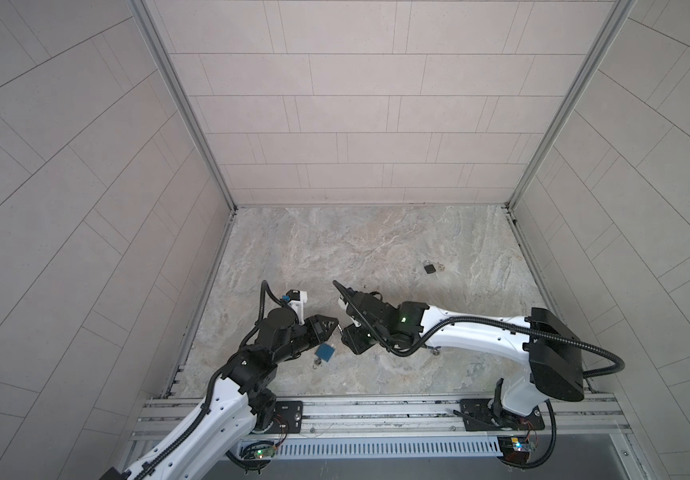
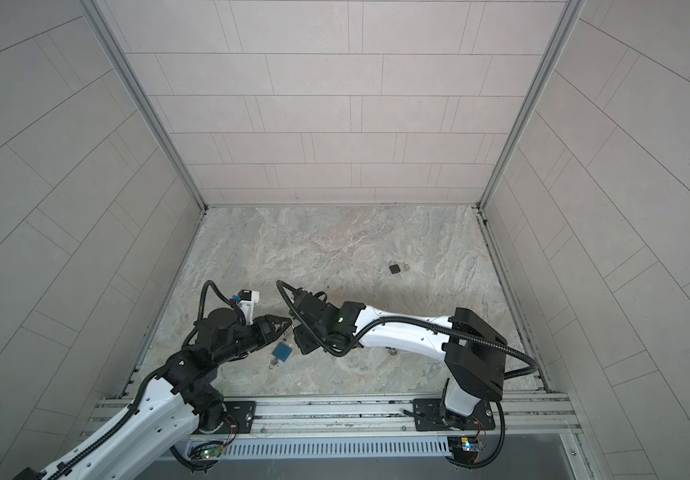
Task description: Lock with the key
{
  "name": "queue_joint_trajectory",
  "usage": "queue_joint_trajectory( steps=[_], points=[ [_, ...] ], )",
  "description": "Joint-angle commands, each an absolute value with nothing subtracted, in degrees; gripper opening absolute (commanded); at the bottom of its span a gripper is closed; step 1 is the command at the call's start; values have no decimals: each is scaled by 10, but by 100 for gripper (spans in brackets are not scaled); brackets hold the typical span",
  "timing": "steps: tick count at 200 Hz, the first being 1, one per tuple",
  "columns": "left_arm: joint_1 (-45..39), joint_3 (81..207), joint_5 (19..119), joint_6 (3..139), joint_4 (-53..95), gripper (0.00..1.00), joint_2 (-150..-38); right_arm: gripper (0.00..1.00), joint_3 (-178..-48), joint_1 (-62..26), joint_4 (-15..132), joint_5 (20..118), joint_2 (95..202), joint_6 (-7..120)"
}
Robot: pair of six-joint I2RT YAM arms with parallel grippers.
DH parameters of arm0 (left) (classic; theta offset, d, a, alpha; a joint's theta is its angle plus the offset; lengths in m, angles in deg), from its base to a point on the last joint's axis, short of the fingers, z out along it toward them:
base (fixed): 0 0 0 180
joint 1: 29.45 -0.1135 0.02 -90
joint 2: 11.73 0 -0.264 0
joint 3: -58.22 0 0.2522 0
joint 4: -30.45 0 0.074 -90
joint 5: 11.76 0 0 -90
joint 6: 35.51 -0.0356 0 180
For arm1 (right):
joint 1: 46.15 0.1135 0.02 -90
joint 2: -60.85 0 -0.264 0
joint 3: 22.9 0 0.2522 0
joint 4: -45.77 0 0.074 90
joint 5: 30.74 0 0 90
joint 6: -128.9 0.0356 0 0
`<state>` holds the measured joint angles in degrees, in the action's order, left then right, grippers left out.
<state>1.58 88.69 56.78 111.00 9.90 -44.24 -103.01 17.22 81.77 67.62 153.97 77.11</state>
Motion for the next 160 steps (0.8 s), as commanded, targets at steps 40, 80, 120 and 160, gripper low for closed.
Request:
queue_joint_trajectory(
  steps=[40,80,120,160],
  points=[
    [14,910,567,1104,119,25,-443,0,-1032,177,810,668,1523,770],
    [13,908,567,1104,119,15,-444,0,-1031,177,810,666,1525,770],
    [13,911,579,1101,98,7,-438,0,-1031,176,813,665,1524,770],
    [14,930,599,1085,42,2,-437,7,-1039,176,824,658,1523,769]
  ],
)
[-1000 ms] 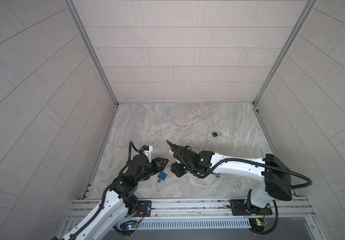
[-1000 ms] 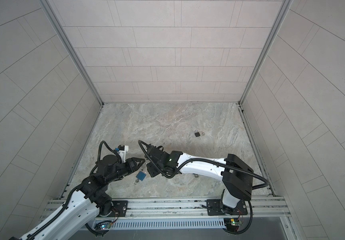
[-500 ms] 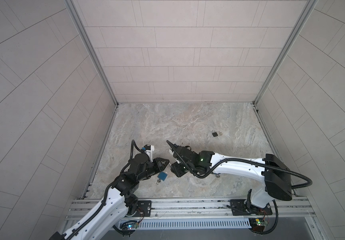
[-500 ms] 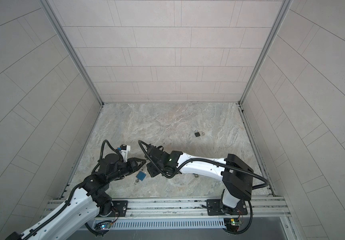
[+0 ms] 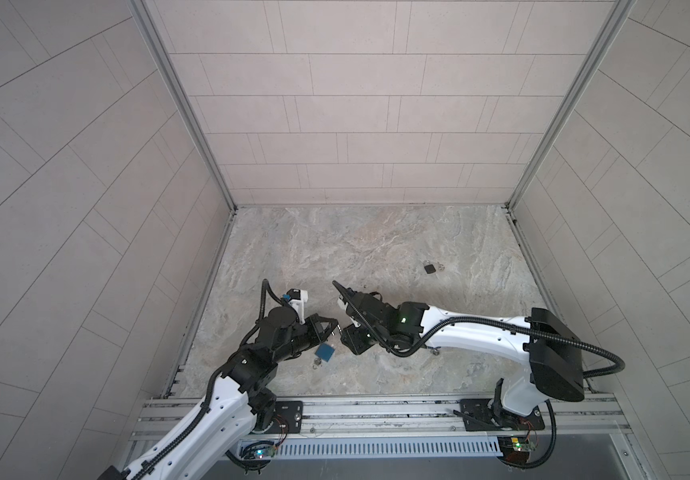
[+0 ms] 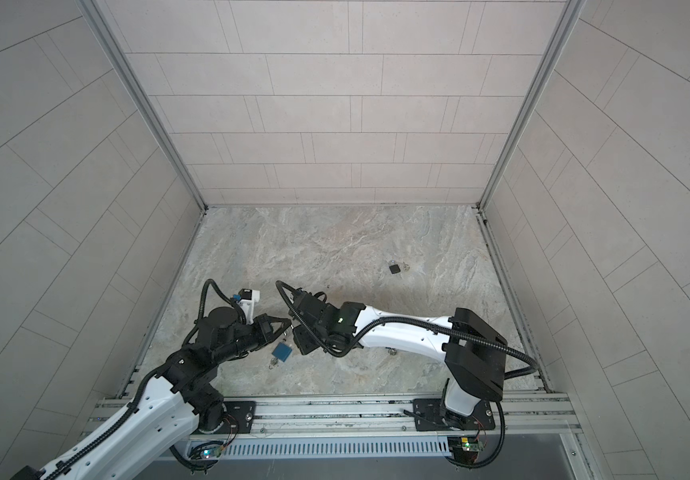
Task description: Lock with the key
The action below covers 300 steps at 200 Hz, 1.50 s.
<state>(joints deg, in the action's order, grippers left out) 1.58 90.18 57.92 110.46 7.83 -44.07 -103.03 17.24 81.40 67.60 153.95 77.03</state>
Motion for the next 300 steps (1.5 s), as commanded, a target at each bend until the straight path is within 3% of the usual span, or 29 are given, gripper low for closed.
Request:
queue_joint_trajectory(
  steps=[1,34,61,142,145,150,154,198,242,268,300],
  points=[
    [14,931,599,1084,41,1,-437,7,-1039,175,824,658,1523,769],
    [13,939,614,1079,23,0,-442,27,-1042,175,825,657,1522,770],
    [14,941,621,1081,23,0,-452,37,-1039,175,826,653,1520,770],
    [13,947,622,1088,37,0,-470,51,-998,176,797,663,1484,762],
    [13,947,622,1089,37,0,-471,58,-996,176,795,664,1483,761],
    [13,947,621,1089,39,0,-471,93,-994,177,794,668,1482,757],
    [13,948,621,1089,41,0,-471,99,-993,177,792,669,1481,756],
    [13,952,619,1097,48,0,-476,100,-965,199,775,649,1454,726],
    [13,952,632,1170,46,0,-480,100,-934,254,759,480,1430,697],
    [14,952,631,1240,71,0,-486,100,-903,301,701,341,1431,679],
    [14,972,636,1301,59,0,-474,100,-852,319,586,256,1442,675]
  ],
)
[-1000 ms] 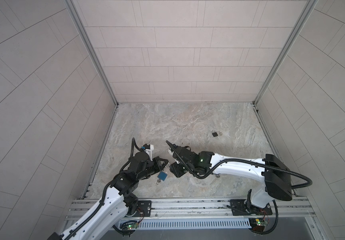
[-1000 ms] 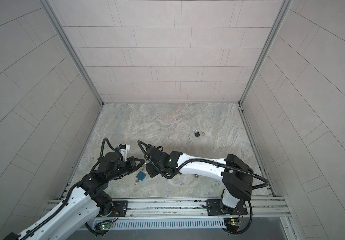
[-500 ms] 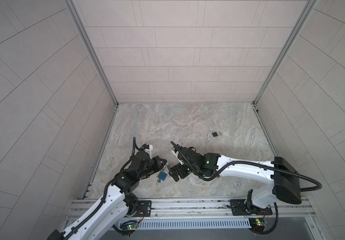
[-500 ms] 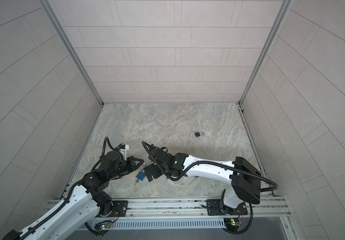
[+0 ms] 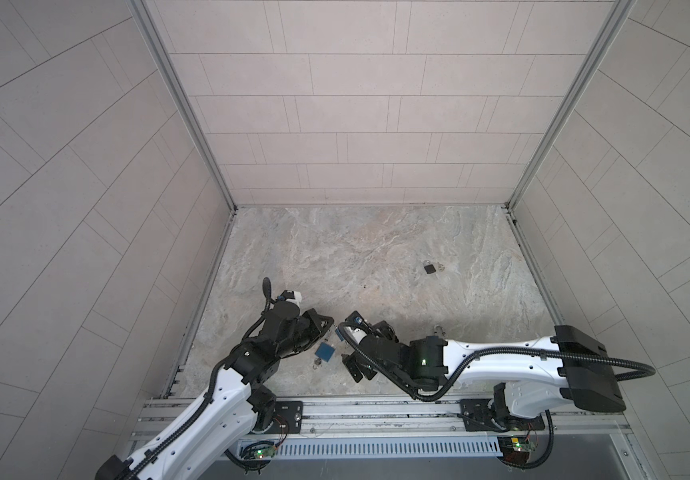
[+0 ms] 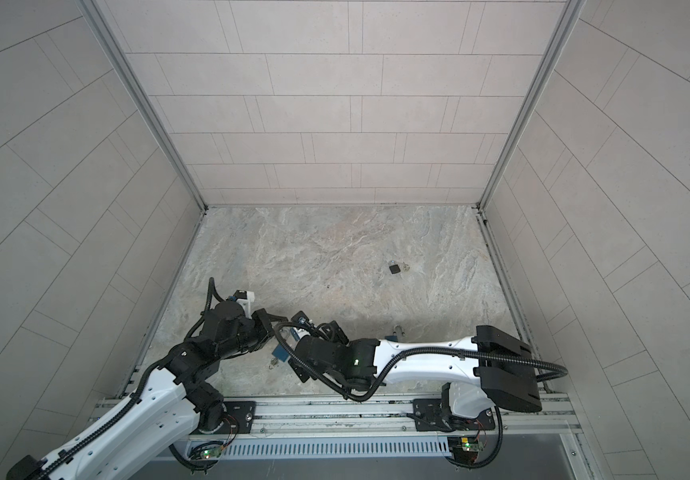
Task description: Lock with the key
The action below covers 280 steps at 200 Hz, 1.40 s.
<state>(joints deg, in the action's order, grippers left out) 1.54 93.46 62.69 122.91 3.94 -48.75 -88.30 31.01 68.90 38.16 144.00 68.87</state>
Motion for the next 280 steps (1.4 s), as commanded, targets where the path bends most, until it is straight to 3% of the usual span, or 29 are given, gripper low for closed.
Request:
queue_joint_trajectory(
  steps=[1,74,112,187,280],
  points=[
    [14,973,636,1302,57,0,-473,100,-851,320,583,254,1442,674],
    [14,994,666,1378,-35,0,-395,100,-833,329,487,203,1447,640],
    [14,977,660,1399,-2,0,-401,100,-824,329,459,203,1447,626],
    [14,997,642,1406,7,0,-424,83,-839,316,454,200,1463,613],
    [14,992,644,1426,17,0,-412,77,-843,306,437,224,1472,608]
  ],
)
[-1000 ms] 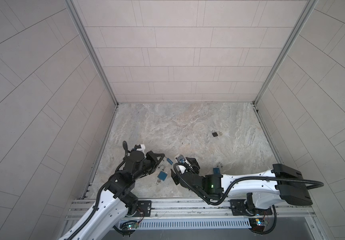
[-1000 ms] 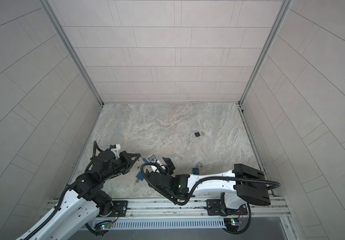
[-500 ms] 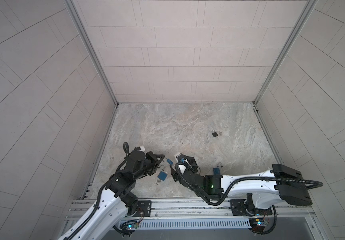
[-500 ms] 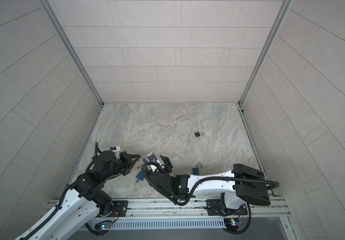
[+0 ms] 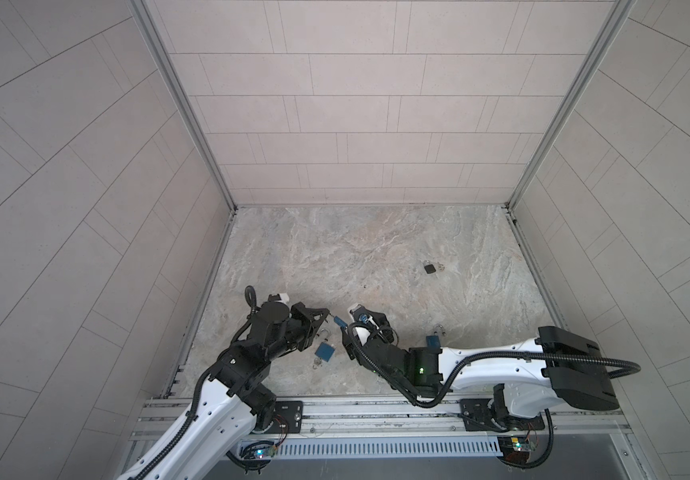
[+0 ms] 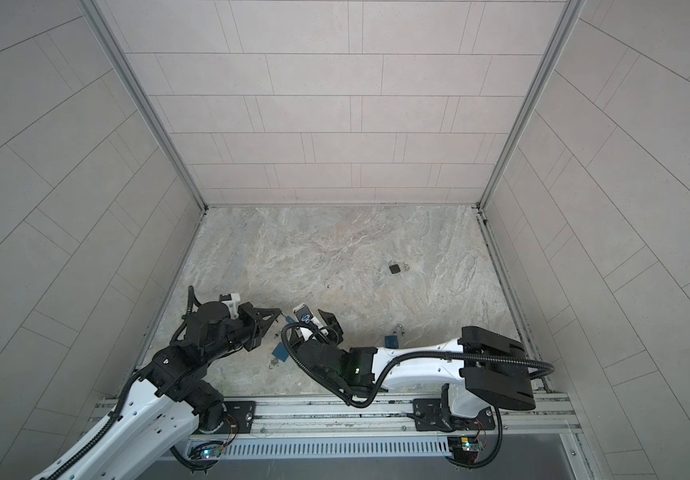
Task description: Lock with the key
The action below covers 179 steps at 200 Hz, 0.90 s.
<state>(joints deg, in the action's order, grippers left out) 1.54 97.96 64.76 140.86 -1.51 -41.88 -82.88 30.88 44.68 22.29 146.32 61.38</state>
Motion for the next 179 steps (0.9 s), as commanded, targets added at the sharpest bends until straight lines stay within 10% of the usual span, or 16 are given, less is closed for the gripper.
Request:
queue_joint_trajectory(
  steps=[1,179],
  points=[
    [13,992,643,1426,17,0,-412,77,-844,306,436,224,1472,607],
    [13,984,634,1439,32,0,-419,68,-848,302,425,237,1480,598]
  ],
)
